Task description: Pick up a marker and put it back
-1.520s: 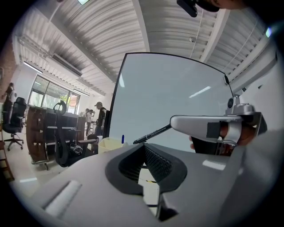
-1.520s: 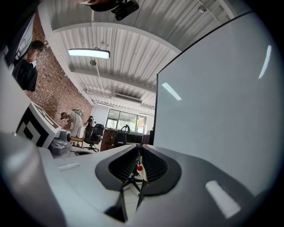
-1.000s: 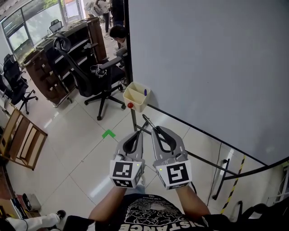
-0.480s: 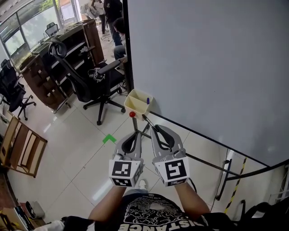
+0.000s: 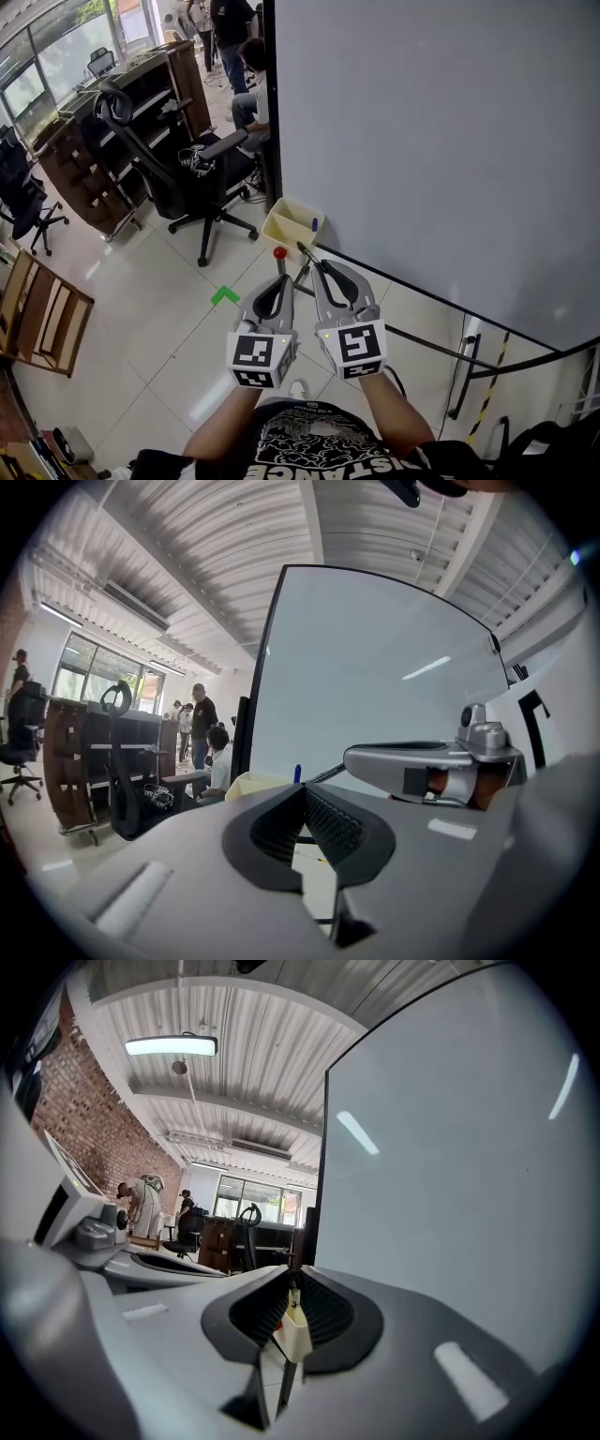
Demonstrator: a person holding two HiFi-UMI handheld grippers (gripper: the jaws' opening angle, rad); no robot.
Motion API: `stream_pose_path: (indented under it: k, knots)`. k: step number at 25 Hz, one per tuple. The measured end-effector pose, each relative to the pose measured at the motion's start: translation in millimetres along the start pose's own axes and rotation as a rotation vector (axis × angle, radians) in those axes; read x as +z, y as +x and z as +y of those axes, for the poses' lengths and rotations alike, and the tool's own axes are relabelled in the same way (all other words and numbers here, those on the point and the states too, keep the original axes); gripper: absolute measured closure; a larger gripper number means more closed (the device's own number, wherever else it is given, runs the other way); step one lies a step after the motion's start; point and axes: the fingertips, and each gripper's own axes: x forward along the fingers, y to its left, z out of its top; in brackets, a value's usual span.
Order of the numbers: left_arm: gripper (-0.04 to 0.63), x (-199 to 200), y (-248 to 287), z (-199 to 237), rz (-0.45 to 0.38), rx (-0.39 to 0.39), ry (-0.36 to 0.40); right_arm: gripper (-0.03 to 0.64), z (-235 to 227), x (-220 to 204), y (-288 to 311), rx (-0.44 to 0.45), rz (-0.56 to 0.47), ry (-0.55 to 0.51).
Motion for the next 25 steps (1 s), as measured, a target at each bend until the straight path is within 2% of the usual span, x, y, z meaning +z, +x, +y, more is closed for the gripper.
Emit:
stream_pose_path:
  k: [14, 25]
  knots:
    - [0.591, -12.5, 33.6, 35.5, 0.038, -0.003, -0.015, 0.581, -10.0, -51.4, 61.8, 0.000, 0.120, 0.027]
    - [0.591, -14.3, 50.5, 46.4, 0.045, -0.005, -0.025, 0.581, -10.6, -74.6, 82.0, 0.026, 0.188, 0.035]
